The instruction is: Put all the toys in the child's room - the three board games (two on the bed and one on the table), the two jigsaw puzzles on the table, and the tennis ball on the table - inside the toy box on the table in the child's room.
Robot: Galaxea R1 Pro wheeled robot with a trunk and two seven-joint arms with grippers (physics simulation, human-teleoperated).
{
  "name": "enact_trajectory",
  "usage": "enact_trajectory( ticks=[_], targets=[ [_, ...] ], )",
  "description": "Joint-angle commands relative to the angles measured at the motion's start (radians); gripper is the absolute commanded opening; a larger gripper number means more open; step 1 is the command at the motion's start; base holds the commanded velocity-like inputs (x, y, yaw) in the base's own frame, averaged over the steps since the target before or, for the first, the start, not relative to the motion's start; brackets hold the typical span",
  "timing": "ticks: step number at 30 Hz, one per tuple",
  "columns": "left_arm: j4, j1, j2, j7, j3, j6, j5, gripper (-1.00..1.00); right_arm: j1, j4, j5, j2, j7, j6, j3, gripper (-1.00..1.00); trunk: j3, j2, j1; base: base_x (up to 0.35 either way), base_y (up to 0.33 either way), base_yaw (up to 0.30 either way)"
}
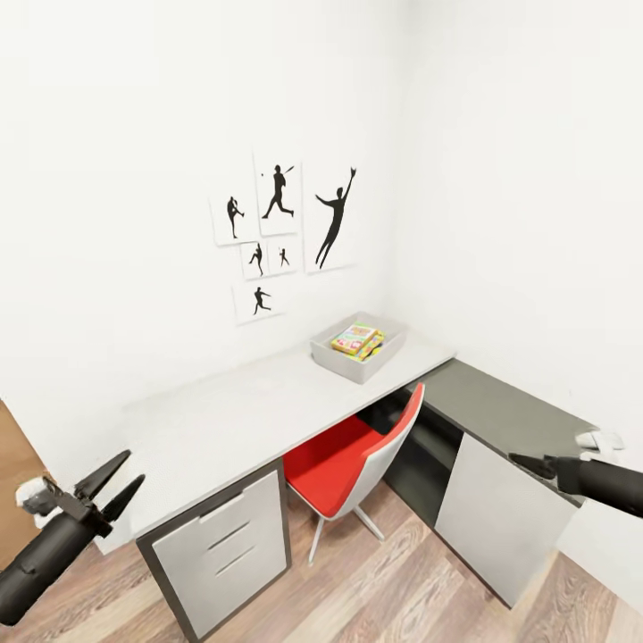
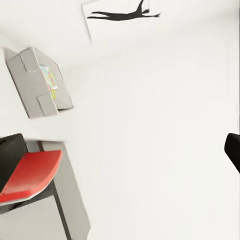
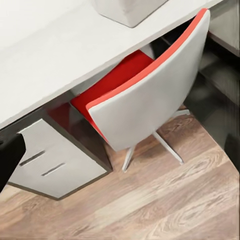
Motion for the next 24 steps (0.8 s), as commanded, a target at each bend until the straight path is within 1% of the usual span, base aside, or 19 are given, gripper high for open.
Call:
enact_trajectory(
  ticks=[1,4,5,6,8,10,12,13,16,19,20,22,24],
  targets=[
    [0.0,0.051,0.0,-0.054,0.042,0.006,0.006,1.0,0.013,-0.001,0.007,0.001,-0.001,-0.006,-0.001,1.0,-0.001,-0.002,0.0,-0.001,0.0,0.0],
    [0.001,0.192,-0.01,-0.202,0.159,-0.007,-0.005,1.0,0.049,0.001,0.007,0.004,-0.023,-0.04,-0.002,1.0,0.001,-0.002,0.0,0.0,0.0,0.0],
    [0.001,0.192,-0.01,-0.202,0.159,-0.007,-0.005,1.0,0.049,0.001,0.007,0.004,-0.023,-0.04,-0.002,1.0,0.002,-0.002,0.0,0.0,0.0,0.0],
    [0.003,0.235,-0.018,-0.243,0.195,-0.016,-0.012,1.0,0.061,0.002,0.007,0.005,-0.028,-0.048,-0.002,1.0,0.002,-0.002,0.0,0.0,0.0,0.0],
    [0.007,0.301,-0.047,-0.316,0.263,-0.035,-0.029,1.0,0.084,0.004,0.007,0.006,-0.035,-0.061,-0.003,1.0,0.003,-0.002,0.0,0.0,0.0,0.0],
    [0.018,0.345,-0.089,-0.369,0.331,-0.047,-0.058,1.0,0.107,0.01,0.008,0.006,-0.041,-0.068,-0.003,1.0,0.003,-0.002,0.0,0.0,0.0,0.0],
    [0.045,0.373,-0.139,-0.407,0.407,-0.053,-0.108,1.0,0.127,0.029,0.011,0.003,-0.045,-0.073,-0.003,1.0,0.003,-0.002,0.0,0.0,0.0,0.0],
    [0.045,0.373,-0.139,-0.407,0.407,-0.053,-0.108,1.0,0.127,0.029,0.011,0.003,-0.045,-0.073,-0.003,1.0,0.003,-0.002,0.0,0.0,0.0,0.0],
    [0.115,0.398,-0.211,-0.446,0.529,-0.058,-0.204,1.0,0.152,0.085,0.021,-0.001,-0.05,-0.077,-0.003,1.0,0.004,-0.002,0.0,0.0,0.0,0.0],
    [0.2,0.411,-0.268,-0.5,0.641,-0.062,-0.296,1.0,0.169,0.191,0.053,-0.004,-0.055,-0.084,-0.004,1.0,0.004,-0.002,0.0,0.0,0.0,0.0],
    [0.2,0.411,-0.268,-0.5,0.641,-0.062,-0.296,1.0,0.169,0.191,0.053,-0.004,-0.055,-0.084,-0.004,1.0,0.004,-0.002,0.0,0.0,0.0,0.0],
    [0.284,0.415,-0.296,-0.535,0.708,-0.068,-0.35,1.0,0.176,0.286,0.087,-0.004,-0.061,-0.096,-0.004,1.0,0.004,-0.002,0.0,0.0,0.0,0.0],
    [0.391,0.415,-0.311,-0.559,0.77,-0.075,-0.397,1.0,0.179,0.387,0.125,-0.002,-0.067,-0.123,-0.003,1.0,0.004,-0.002,0.0,0.0,0.0,0.0]
  ],
)
